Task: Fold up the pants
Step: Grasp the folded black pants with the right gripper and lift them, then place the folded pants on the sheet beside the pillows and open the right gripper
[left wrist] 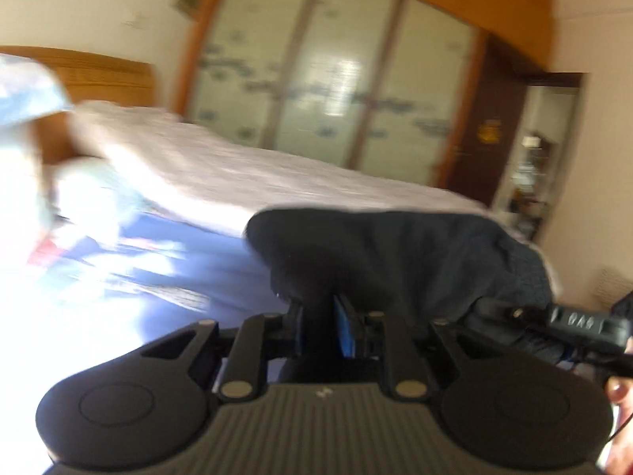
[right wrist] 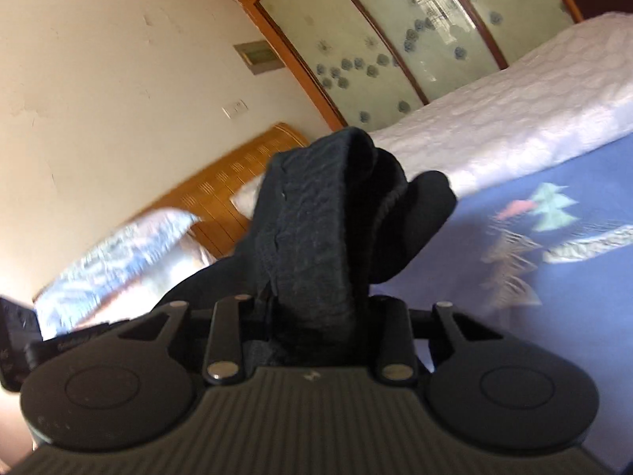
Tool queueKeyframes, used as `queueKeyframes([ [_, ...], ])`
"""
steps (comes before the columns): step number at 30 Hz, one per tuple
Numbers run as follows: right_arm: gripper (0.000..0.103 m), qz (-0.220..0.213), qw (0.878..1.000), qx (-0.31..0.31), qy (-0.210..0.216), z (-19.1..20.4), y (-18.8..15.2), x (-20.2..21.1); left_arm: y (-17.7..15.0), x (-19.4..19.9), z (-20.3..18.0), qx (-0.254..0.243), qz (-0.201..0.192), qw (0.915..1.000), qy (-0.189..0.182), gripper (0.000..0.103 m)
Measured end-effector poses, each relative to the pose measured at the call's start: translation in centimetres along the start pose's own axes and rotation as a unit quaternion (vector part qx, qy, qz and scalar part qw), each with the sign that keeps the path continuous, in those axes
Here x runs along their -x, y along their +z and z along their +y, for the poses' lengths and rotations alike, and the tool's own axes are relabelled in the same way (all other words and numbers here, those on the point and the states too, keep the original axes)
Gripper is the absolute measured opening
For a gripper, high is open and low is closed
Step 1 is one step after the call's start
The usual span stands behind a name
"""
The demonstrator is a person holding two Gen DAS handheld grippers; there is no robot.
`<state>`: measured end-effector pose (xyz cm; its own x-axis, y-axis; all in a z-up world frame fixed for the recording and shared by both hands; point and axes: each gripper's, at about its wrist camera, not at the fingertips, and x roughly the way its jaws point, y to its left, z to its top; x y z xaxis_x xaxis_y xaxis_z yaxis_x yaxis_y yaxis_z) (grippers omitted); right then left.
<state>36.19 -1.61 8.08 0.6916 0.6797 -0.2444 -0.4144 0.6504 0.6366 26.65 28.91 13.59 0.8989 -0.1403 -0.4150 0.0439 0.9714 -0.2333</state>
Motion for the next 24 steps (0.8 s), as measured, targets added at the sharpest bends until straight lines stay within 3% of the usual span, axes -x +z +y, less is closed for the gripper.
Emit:
queueKeyframes([
  [1, 0.037, 0.006, 1.000, -0.015, -0.002, -0.4, -0.1, -2.8, 0.0, -1.5, 1.8, 0.009, 0.003, 0.9993, 0.035, 0.028],
  [2, 0.039, 0.016, 0.999, -0.026, -0.012, -0.9, -0.6, -5.9, -0.5, -3.3, 3.3, 0.020, 0.008, 0.9965, 0.080, 0.060],
  [3, 0.047, 0.032, 0.999, -0.021, -0.033, -1.3, -1.5, -8.9, -1.5, -5.3, 4.9, 0.031, 0.016, 0.9906, 0.132, 0.092],
  [4, 0.061, 0.056, 0.995, 0.006, -0.077, -1.5, -2.5, -11.3, -2.9, -7.6, 6.2, 0.035, 0.040, 0.9801, 0.191, 0.090],
  [5, 0.066, 0.082, 0.985, 0.040, -0.147, -1.7, -3.9, -13.3, -4.3, -9.2, 7.1, 0.031, 0.079, 0.9694, 0.230, 0.058],
  [6, 0.067, 0.106, 0.973, 0.061, -0.198, -1.9, -5.3, -14.3, -5.7, -10.0, 7.6, 0.036, 0.115, 0.9632, 0.240, 0.038],
  [7, 0.065, 0.123, 0.966, 0.075, -0.215, -2.0, -6.6, -14.4, -7.2, -9.8, 7.9, 0.062, 0.129, 0.9653, 0.218, 0.039],
  [9, 0.063, 0.159, 0.958, 0.131, -0.200, -1.4, -9.4, -12.3, -10.1, -7.6, 7.2, 0.112, 0.115, 0.9749, 0.154, 0.050],
  [12, 0.063, 0.170, 0.951, 0.176, -0.191, -1.6, -12.0, -6.1, -14.1, -4.4, 2.9, 0.084, 0.081, 0.9831, 0.141, 0.076],
  [13, 0.064, 0.171, 0.951, 0.167, -0.194, -2.2, -12.4, -3.9, -15.3, -3.8, 0.9, 0.066, 0.081, 0.9848, 0.139, 0.077],
  [16, 0.064, 0.154, 0.955, 0.113, -0.225, -4.4, -13.2, 1.6, -17.9, -3.3, -4.4, 0.052, 0.105, 0.9896, 0.083, 0.077],
  [20, 0.064, 0.109, 0.952, 0.084, -0.275, -5.9, -14.1, 9.2, -21.9, -2.0, -8.4, 0.074, 0.156, 0.9839, 0.044, 0.077],
  [24, 0.067, 0.083, 0.938, 0.088, -0.326, -7.1, -15.2, 13.9, -24.7, -2.6, -11.6, 0.030, 0.170, 0.9832, 0.059, 0.077],
])
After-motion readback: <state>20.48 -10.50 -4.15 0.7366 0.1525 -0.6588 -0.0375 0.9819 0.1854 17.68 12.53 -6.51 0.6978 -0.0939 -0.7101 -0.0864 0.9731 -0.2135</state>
